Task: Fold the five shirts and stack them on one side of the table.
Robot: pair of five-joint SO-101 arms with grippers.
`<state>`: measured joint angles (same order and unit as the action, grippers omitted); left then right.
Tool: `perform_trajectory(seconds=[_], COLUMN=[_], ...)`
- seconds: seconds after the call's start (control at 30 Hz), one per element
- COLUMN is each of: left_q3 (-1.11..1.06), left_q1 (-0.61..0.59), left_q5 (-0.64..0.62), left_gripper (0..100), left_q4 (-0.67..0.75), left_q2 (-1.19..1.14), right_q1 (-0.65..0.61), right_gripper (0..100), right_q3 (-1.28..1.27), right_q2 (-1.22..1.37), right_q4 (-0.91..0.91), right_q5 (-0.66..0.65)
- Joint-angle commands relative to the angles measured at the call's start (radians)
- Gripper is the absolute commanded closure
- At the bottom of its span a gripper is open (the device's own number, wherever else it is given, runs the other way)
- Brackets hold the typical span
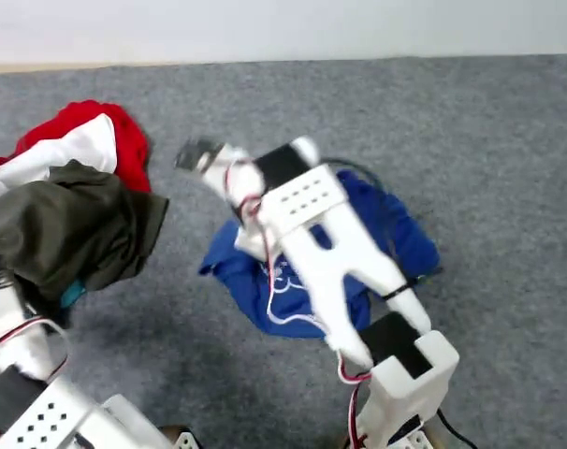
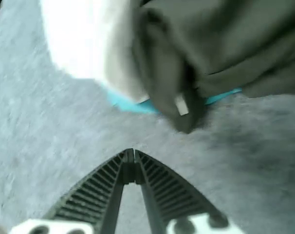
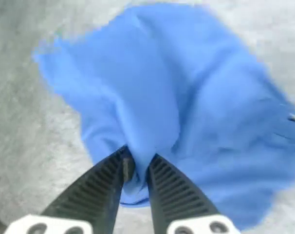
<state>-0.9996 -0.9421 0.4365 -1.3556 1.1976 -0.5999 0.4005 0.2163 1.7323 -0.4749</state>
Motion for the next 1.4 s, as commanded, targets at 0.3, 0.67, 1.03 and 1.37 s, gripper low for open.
perform_trajectory(seconds=[0.3,0.67,1.03,1.37], left_q3=[0.004,0.012,0.013,-0.022], left_q1=[0.542,0.770,0.775,1.114], left_q5=[-0.097,-0.104,-0.275,-0.307], left_gripper=[99,99,99,99], left_q4=[0.064,0.138,0.333,0.497], left_q2=[0.002,0.009,0.009,0.000], right_q1=[0.337,0.375,0.456,0.648], right_gripper=[98.9,98.9,98.9,98.9], right_q3=[0.430,0.433,0.433,0.419], right_q2=[-0.064,-0.343,-0.527,-0.443], right_q4=[0.062,0.024,-0.288,-0.021], right_q5=[-0.008,-0.008,-0.094,-0.157])
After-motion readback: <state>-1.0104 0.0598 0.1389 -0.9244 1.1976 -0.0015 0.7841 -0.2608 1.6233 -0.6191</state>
